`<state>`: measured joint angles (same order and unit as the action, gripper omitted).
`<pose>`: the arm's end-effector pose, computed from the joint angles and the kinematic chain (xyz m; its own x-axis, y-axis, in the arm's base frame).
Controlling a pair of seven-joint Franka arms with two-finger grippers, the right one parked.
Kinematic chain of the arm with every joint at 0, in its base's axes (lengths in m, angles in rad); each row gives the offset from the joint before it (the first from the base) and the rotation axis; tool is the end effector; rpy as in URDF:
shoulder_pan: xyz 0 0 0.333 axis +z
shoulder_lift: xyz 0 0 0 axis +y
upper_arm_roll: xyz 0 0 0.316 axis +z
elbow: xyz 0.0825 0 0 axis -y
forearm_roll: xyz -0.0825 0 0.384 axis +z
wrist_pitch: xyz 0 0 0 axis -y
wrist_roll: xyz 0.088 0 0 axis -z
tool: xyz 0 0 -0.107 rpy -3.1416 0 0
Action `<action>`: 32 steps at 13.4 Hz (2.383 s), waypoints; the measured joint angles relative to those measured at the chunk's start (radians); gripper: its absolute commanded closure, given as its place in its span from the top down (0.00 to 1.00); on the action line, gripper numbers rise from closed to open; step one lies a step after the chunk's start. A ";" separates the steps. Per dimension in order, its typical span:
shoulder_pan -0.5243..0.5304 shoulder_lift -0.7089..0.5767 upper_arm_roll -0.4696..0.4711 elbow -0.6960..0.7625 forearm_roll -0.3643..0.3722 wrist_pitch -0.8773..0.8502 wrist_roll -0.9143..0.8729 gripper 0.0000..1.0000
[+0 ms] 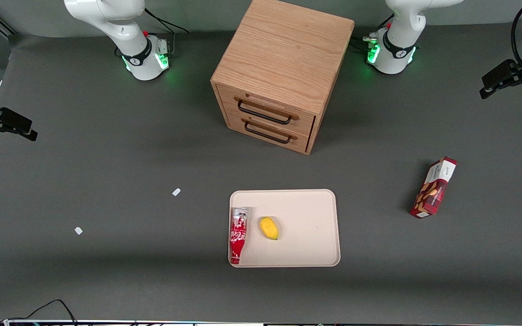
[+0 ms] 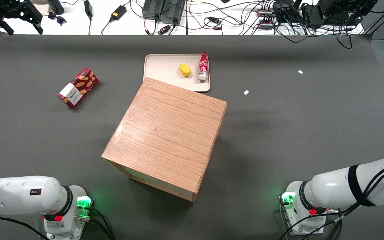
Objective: Place red cookie box on tray
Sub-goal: 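Move the open left gripper down over the red plaid cookie box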
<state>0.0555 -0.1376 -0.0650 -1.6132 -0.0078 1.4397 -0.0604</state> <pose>0.4969 -0.0083 0.6657 0.9981 0.0508 -0.0360 0.0507 -0.9987 -0.0033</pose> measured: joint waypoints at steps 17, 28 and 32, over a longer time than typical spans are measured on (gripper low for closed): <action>0.000 0.341 0.004 -0.183 0.053 0.523 0.325 1.00; 0.002 0.514 0.074 -0.466 0.055 1.039 0.591 0.81; 0.002 0.535 0.076 -0.486 0.054 1.066 0.591 0.00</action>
<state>0.0577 0.3970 0.0107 -2.0991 0.0466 2.5053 0.5309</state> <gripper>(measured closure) 0.256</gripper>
